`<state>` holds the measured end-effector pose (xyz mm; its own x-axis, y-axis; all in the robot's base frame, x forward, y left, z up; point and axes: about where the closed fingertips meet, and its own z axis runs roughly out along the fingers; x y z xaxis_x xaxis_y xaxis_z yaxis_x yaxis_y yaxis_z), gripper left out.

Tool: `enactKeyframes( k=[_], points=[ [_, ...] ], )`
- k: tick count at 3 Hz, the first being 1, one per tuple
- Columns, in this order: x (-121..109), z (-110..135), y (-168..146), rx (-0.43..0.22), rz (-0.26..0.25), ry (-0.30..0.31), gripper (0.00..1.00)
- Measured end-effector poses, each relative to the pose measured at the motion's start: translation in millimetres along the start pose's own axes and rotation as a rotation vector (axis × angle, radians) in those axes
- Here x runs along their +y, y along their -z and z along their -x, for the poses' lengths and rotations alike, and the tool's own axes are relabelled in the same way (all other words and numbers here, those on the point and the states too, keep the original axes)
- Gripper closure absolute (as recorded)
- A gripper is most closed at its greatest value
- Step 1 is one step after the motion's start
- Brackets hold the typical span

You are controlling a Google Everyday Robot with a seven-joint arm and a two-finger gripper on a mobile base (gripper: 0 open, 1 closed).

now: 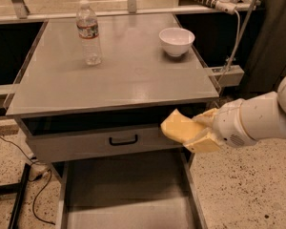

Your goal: Place sponge into middle drawer

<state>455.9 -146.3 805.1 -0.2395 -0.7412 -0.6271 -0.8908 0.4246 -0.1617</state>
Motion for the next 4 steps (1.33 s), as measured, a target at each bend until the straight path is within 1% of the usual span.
enactKeyframes(
  k=[1, 2, 3, 4],
  points=[
    [7.2, -14.7, -39.7, 0.000, 0.055, -0.047, 1.00],
    [19.2, -39.8, -88.7, -0.007, 0.111, -0.094, 1.00],
    [34.8, -62.4, -127.2, -0.011, 0.111, -0.082, 1.00],
    [55.6, -79.6, -158.2, -0.042, 0.073, -0.036, 1.00]
  ],
)
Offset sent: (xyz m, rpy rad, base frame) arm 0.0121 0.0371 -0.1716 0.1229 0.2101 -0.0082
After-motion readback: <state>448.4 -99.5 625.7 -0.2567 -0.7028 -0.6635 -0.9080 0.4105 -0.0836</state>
